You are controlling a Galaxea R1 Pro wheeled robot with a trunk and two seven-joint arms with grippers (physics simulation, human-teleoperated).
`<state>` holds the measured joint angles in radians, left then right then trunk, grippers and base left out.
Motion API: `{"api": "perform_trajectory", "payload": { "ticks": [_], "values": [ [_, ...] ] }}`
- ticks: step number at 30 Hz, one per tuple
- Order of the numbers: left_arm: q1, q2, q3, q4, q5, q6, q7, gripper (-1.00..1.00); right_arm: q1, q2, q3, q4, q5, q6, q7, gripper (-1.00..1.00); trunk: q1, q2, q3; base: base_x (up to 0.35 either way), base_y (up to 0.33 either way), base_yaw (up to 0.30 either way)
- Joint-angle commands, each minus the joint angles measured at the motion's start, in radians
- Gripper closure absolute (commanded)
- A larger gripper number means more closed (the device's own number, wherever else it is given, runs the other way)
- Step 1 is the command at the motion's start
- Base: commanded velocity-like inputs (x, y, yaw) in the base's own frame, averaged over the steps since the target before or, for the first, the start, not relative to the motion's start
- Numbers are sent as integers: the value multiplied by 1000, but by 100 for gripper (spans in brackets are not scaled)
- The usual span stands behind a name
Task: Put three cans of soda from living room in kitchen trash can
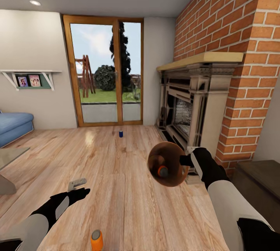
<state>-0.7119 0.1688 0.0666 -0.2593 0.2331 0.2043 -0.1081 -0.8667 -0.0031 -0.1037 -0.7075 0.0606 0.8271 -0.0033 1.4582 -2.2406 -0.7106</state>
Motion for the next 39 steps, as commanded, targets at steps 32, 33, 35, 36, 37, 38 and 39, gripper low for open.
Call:
{"api": "perform_trajectory", "payload": {
  "ticks": [32,33,35,36,37,38,39],
  "values": [
    [0,-3,-4,1,-5,-7,-1,-100,0,2,-1,-1,-12,0,0,100,123,-224,-100,0,0,0],
    [0,-3,-4,1,-6,-10,-2,-100,0,2,-1,-1,-12,0,0,100,127,-231,-103,0,0,0],
    [0,-4,-4,0,-6,-17,-2,-100,0,2,0,-1,-12,0,0,100,134,-245,-110,0,0,0],
    [0,-4,-4,0,-6,-20,-2,-100,0,2,0,-1,-12,0,0,100,138,-252,-113,0,0,0],
    [0,-4,-4,0,-6,-23,-2,-100,0,2,0,-1,-13,0,0,100,142,-259,-116,0,0,0],
    [0,-4,-4,0,-5,-28,-2,-100,0,2,0,-1,-13,0,0,100,142,-260,-120,0,0,0],
    [0,-4,-4,0,-5,-29,-2,-100,0,2,0,-1,-13,0,0,100,143,-260,-124,0,0,0]
  ]
}}
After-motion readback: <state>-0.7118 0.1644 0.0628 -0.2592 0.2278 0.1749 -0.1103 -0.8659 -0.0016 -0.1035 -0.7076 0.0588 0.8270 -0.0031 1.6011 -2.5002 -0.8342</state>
